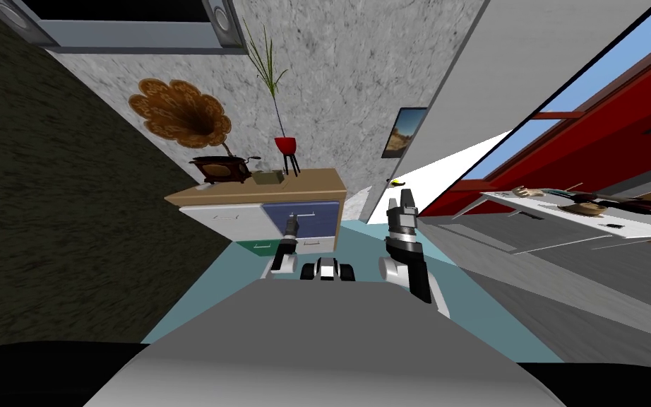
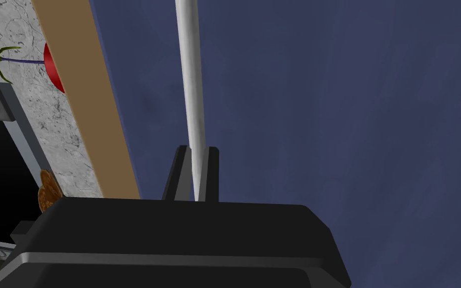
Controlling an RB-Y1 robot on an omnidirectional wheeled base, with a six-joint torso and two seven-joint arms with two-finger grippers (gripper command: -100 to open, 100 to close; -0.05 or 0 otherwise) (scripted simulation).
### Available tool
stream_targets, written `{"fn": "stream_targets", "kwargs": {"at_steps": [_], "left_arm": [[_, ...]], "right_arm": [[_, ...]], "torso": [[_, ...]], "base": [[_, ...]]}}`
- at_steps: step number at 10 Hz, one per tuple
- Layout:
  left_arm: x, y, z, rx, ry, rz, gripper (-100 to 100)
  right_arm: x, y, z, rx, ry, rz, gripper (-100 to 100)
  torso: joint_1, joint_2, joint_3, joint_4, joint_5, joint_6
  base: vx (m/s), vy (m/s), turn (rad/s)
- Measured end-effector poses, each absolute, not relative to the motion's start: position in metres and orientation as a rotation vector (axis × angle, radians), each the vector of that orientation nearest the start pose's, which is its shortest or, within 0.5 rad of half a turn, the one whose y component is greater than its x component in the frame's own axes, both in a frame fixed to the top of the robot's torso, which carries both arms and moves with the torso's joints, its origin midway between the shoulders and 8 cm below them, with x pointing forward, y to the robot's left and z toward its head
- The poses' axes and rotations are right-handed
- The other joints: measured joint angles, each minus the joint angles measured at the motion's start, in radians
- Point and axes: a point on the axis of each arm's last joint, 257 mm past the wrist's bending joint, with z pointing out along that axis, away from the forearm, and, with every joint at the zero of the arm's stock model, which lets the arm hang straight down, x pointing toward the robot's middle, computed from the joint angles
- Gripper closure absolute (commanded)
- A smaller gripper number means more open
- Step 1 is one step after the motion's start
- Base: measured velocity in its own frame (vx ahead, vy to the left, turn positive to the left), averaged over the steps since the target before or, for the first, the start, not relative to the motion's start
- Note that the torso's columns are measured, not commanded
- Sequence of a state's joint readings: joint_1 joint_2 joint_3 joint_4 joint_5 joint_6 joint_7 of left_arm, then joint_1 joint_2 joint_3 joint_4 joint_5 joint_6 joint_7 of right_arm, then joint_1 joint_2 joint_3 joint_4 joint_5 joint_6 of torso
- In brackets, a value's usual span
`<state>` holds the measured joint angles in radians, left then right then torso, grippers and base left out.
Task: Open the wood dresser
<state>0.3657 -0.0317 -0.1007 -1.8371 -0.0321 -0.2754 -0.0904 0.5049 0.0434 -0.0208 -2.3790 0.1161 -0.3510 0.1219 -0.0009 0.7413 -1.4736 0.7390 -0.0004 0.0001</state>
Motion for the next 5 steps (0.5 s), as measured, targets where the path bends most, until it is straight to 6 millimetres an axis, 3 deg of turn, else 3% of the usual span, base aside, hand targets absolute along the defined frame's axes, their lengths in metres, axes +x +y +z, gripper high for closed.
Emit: {"fn": "stream_targets", "kwargs": {"at_steps": [3,5], "left_arm": [[0.4363,0.2221,-0.1851,-1.026,1.072,-1.204,100],[0.4340,0.2219,-0.1893,-1.037,1.085,-1.199,100]], "right_arm": [[0.3477,-0.2821,0.0380,0.615,0.703,1.070,0],[0.3477,-0.2821,0.0379,0.615,0.703,1.069,0]], "torso": [[0.000,0.004,0.002,0.003,-0.001,-0.001],[0.000,-0.004,-0.003,0.003,-0.002,-0.001]], "base": [[-0.201,-0.009,0.000],[-0.108,-0.005,0.000]]}}
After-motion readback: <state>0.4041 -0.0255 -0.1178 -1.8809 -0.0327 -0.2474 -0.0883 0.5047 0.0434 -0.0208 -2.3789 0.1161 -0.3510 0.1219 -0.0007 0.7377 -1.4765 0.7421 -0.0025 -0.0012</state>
